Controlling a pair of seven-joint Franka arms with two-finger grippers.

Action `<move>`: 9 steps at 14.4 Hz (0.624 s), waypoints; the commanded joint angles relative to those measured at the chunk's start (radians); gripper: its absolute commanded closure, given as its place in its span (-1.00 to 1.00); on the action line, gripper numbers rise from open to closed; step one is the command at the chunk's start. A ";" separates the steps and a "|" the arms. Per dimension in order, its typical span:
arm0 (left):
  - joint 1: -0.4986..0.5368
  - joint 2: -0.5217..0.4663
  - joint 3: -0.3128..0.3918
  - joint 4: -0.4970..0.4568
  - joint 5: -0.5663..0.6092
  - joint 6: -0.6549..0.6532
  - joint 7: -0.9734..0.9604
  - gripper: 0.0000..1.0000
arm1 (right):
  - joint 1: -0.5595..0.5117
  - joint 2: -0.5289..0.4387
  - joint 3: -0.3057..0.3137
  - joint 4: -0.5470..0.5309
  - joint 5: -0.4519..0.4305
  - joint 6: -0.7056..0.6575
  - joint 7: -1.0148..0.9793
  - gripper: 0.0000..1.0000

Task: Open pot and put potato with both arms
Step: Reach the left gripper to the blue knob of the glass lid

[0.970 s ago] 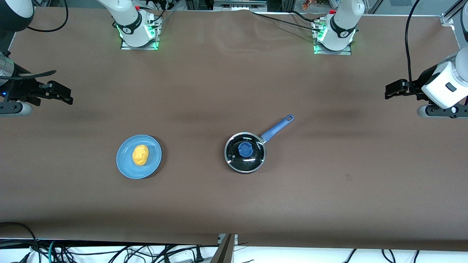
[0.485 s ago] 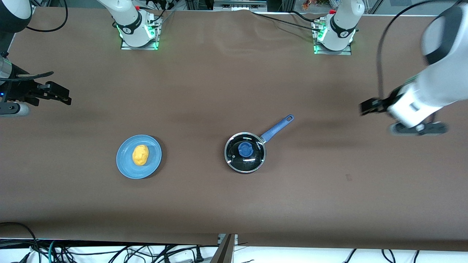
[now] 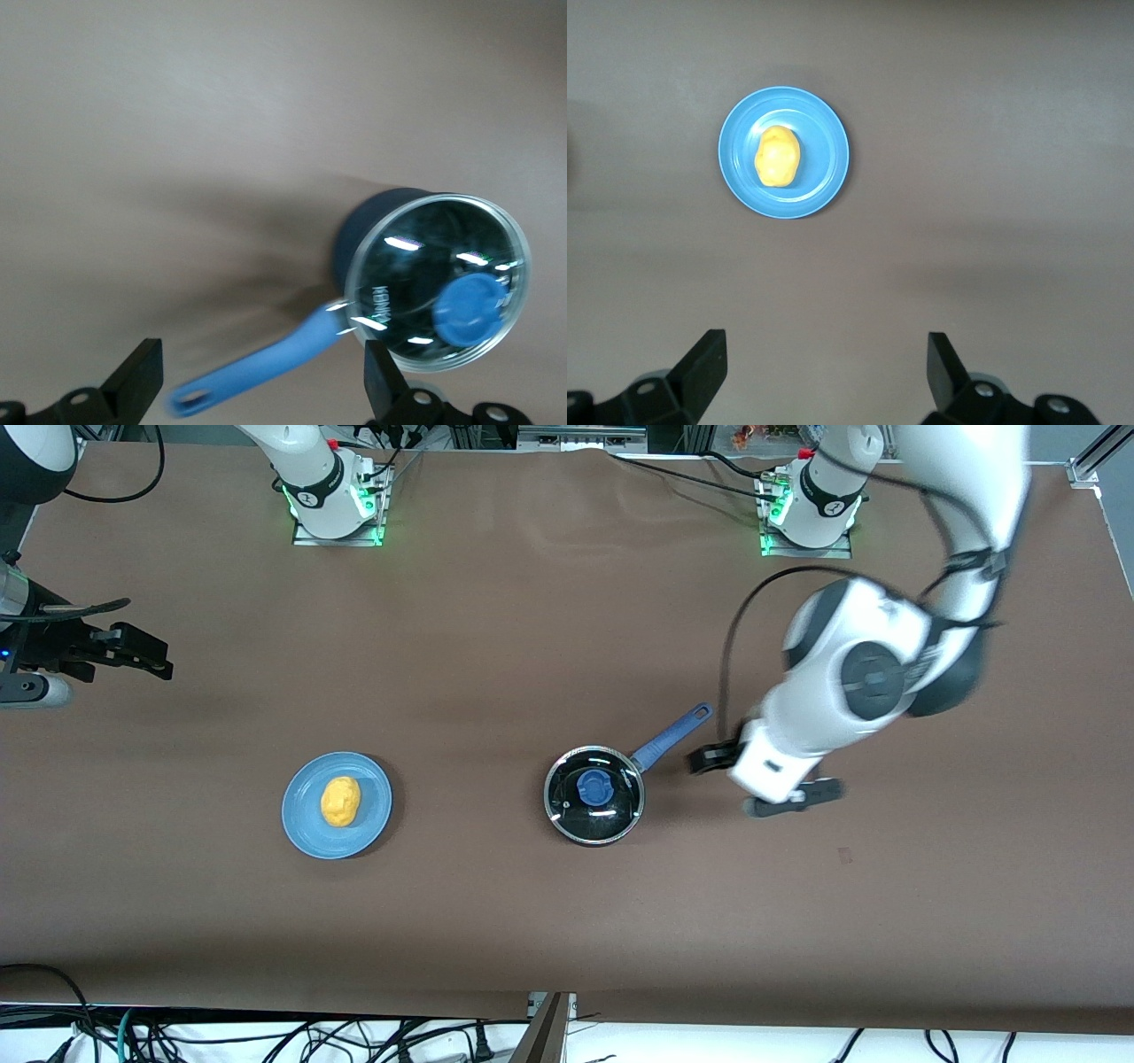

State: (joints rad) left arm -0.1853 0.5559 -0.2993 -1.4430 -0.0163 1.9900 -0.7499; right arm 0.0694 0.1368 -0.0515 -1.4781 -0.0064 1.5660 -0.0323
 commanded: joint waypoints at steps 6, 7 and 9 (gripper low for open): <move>-0.215 0.248 0.035 0.314 0.127 0.039 -0.272 -1.00 | -0.011 0.001 0.009 0.004 -0.007 -0.012 0.008 -0.99; -0.249 0.269 0.064 0.341 0.127 0.042 -0.272 -1.00 | -0.010 0.000 0.009 0.002 -0.004 -0.012 0.011 -0.99; -0.331 0.321 0.127 0.389 0.130 0.047 -0.270 -1.00 | -0.008 0.041 0.009 0.002 0.000 0.002 0.009 -0.99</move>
State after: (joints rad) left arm -0.4307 0.7970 -0.2364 -1.1664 0.0813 2.0543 -1.0010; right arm 0.0686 0.1395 -0.0517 -1.4807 -0.0061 1.5648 -0.0321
